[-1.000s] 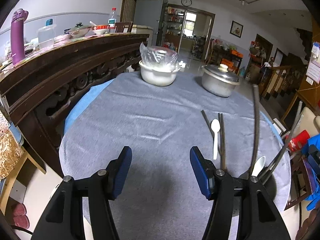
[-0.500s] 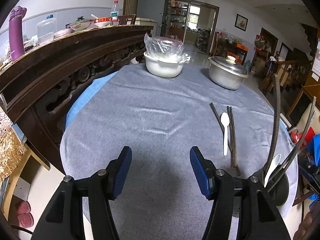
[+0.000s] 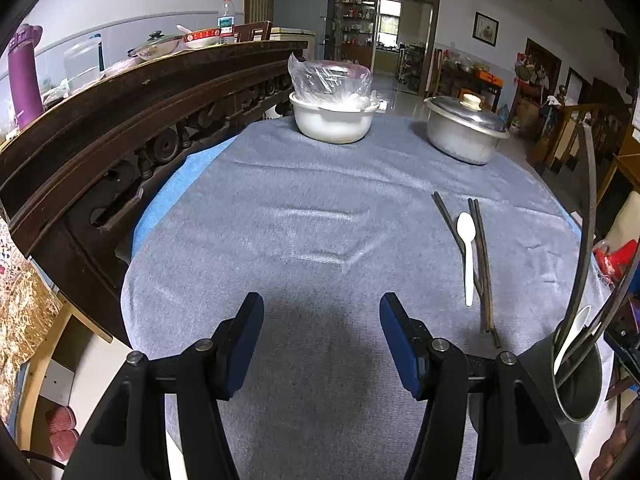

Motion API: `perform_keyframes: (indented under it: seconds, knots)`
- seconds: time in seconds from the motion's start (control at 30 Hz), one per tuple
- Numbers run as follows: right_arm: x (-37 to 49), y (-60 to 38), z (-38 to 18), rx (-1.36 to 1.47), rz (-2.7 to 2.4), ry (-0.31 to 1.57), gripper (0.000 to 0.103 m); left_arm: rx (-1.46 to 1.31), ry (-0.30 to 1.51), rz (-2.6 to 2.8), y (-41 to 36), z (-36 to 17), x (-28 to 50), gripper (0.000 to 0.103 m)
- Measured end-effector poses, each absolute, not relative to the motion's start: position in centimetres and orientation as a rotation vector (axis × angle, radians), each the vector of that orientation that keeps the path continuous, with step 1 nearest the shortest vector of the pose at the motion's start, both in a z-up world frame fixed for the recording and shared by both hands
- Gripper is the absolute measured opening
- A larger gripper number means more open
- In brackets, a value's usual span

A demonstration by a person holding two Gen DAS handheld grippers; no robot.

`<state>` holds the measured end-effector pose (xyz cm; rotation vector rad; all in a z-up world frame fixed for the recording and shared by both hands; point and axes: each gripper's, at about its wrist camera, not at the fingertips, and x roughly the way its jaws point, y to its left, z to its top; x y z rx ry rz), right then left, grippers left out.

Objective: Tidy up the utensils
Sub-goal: 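Move both open tools toward the white spoon and chopsticks on the cloth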

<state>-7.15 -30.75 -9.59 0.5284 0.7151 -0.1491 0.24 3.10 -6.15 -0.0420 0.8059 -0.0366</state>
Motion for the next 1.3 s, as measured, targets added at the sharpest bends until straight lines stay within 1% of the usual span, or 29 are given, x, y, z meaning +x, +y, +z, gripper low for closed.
perform_keyframes:
  seconds: [0.4,0.87,1.07,1.3]
  knots:
    - [-5.6,-31.4,-9.8,0.524,-0.152,0.726,0.050,-0.022,0.800,-0.026,3.2,-6.1,1.7,0.061]
    - [-0.2,-32.2,-10.7,0.553,-0.115,0.757,0.050,-0.009,0.823,-0.025,3.0,-7.0,5.3,0.061]
    - [2.3,-32.2,-11.4,0.557,-0.093,0.770,0.050,-0.018,0.848,-0.050,2.8,-7.6,7.7,0.061]
    - [4.4,-32.7,-12.5,0.592,-0.071,0.782,0.050,-0.034,0.874,-0.165,1.2,-8.7,12.1,0.061]
